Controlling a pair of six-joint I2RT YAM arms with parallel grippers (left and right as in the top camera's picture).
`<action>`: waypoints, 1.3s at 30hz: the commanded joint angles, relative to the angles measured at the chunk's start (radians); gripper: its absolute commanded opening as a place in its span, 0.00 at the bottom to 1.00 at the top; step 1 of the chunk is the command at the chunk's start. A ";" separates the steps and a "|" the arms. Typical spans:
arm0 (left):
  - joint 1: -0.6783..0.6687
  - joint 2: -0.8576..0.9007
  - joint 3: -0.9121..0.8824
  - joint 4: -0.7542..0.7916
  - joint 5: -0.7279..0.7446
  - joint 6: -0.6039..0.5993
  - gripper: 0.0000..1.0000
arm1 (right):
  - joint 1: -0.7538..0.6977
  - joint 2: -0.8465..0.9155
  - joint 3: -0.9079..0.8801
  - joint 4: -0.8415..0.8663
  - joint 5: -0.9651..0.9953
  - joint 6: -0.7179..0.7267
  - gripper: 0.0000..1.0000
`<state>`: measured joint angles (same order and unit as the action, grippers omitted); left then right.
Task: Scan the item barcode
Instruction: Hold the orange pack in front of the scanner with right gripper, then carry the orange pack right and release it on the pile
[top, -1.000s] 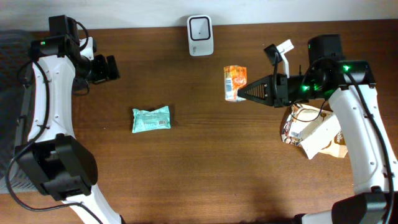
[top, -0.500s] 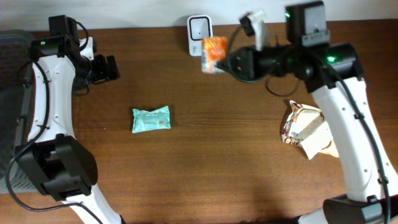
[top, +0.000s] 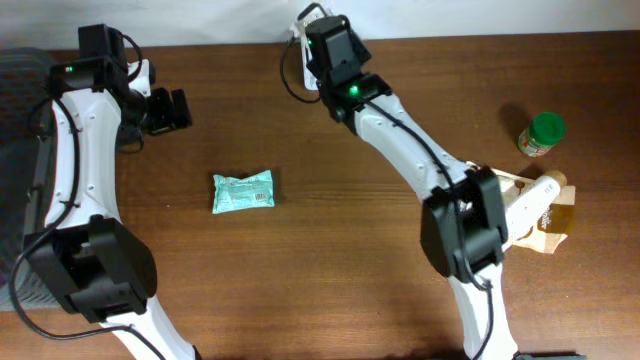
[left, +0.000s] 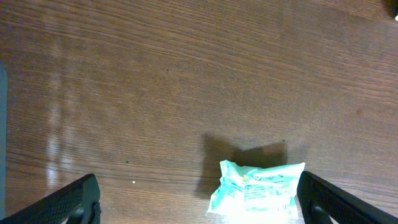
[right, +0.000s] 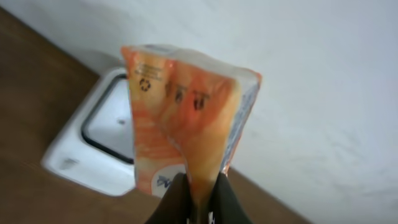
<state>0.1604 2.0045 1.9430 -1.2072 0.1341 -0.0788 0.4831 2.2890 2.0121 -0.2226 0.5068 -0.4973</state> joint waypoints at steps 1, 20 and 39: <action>0.006 -0.017 0.003 0.001 0.007 0.005 0.99 | 0.004 0.067 0.011 0.082 0.107 -0.185 0.04; 0.006 -0.017 0.003 0.001 0.007 0.005 0.99 | 0.002 0.229 0.010 0.357 0.108 -0.419 0.04; 0.006 -0.017 0.003 0.001 0.007 0.005 0.99 | 0.011 -0.336 0.010 -0.488 -0.463 0.459 0.04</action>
<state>0.1604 2.0045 1.9430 -1.2083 0.1337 -0.0784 0.4881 2.0678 2.0186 -0.5785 0.2859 -0.3237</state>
